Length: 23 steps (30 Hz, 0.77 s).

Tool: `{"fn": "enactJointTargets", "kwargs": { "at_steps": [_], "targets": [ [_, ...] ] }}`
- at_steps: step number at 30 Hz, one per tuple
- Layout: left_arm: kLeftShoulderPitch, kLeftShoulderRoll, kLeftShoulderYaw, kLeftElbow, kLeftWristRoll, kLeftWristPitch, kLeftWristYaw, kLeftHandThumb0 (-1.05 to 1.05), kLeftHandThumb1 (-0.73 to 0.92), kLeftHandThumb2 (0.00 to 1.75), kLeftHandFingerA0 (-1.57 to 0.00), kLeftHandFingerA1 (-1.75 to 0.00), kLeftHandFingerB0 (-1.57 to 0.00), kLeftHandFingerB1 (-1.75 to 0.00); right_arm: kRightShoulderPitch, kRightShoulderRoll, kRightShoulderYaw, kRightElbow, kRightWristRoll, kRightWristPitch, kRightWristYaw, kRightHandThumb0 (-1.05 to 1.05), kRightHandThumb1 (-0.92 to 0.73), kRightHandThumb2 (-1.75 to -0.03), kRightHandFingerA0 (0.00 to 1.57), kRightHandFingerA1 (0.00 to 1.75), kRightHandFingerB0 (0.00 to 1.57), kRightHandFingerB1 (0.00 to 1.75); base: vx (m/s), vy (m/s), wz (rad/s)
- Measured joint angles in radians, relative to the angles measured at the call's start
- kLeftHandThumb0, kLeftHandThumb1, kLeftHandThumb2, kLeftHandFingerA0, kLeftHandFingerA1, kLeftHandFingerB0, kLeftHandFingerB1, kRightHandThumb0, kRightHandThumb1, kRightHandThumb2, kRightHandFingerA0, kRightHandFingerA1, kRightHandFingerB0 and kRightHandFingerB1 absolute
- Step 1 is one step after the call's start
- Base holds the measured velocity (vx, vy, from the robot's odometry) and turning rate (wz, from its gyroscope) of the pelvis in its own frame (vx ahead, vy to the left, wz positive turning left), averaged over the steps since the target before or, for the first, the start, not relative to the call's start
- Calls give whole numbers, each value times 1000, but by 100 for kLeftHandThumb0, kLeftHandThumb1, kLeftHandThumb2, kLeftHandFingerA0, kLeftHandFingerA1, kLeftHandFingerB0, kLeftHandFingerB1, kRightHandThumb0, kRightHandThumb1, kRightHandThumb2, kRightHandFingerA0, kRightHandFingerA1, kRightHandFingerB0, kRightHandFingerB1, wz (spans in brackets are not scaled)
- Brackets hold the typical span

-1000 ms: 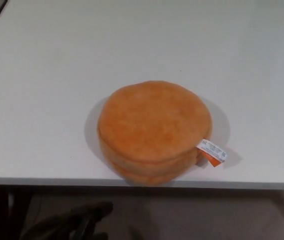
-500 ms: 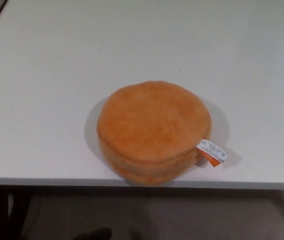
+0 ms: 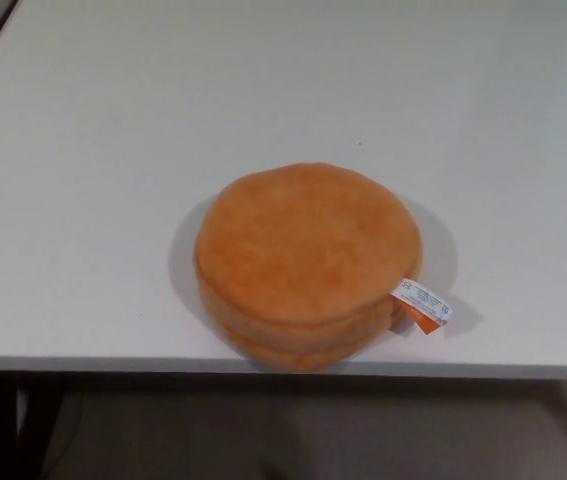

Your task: A soft plate is kept in the center of the table close to the robot and the robot uses its left hand to pick up the plate, turns it upside down and places it back on the table

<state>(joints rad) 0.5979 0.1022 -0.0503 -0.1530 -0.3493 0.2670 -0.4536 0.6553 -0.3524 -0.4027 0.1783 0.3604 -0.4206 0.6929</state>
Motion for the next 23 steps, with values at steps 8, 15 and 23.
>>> {"fn": "enactJointTargets", "kwargs": {
  "at_steps": [8,15,23],
  "targets": [
    [16,-37,10,99,22,-132,0,-99,67,110,-6,-50,-3,-36,0,0,0,18,0,-4,0,-80,-92,-69,22,41,15,26,0,0,0],
    [18,-63,25,170,36,-243,0,-102,70,111,-2,-49,-1,-34,-1,0,0,32,0,-11,0,-81,-92,-69,22,41,14,27,0,0,0],
    [19,-74,35,235,59,-372,0,-101,68,111,0,-46,-1,-30,-2,0,0,54,0,-25,1,-81,-92,-69,22,41,14,27,0,0,0]
  ]
}}
